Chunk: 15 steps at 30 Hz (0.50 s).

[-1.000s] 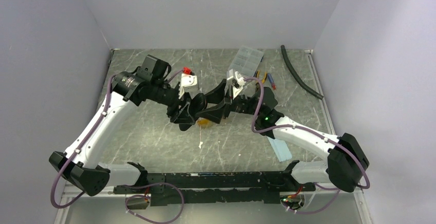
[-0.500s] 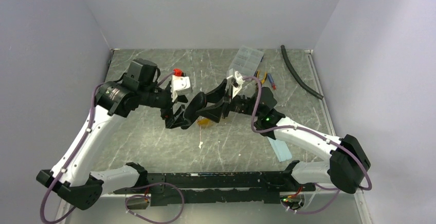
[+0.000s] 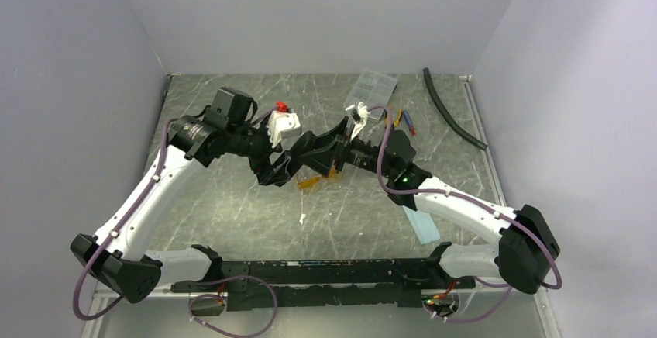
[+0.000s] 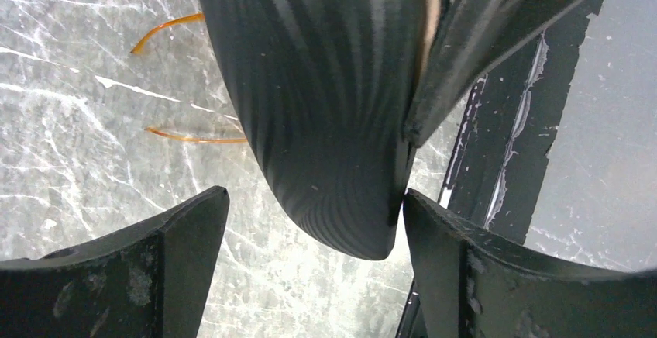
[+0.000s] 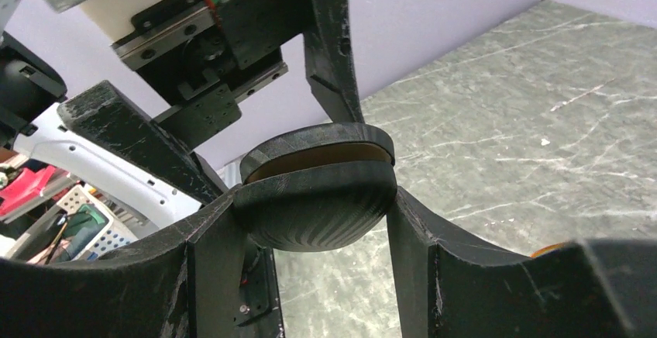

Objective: Organize the sunglasses
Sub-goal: Open the sunglasses case at the center of the board.

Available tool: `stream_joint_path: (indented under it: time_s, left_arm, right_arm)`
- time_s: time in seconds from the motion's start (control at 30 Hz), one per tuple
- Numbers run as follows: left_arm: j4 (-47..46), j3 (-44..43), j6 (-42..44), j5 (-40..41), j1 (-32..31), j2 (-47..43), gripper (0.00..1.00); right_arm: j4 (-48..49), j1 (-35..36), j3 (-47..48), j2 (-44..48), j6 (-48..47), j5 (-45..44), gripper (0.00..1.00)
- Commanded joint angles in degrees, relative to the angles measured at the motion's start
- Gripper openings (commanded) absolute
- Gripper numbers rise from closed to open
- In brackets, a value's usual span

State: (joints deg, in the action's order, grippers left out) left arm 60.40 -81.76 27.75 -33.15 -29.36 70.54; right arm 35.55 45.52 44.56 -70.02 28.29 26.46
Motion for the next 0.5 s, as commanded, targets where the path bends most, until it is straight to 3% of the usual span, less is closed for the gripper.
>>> stream_joint_path:
  time_s: [0.0,0.23,0.47]
  left_arm:
    - [-2.66,-0.25,0.83,1.12,-0.25,-1.23,0.85]
    - [-5.58,1.75,0.6,-0.32,-0.25,-5.77,0.86]
    - [-3.61,0.39,-1.46,-1.81,-0.25,-2.41,0.86]
  right_arm:
    - [2.32,-0.03,2.66,-0.12,1.65,0.78,0.0]
    - [-0.14,-0.03,2.56,0.48,0.22,1.61,0.0]
    - [0.62,-0.02,2.76,0.19,1.29,0.71,0.0]
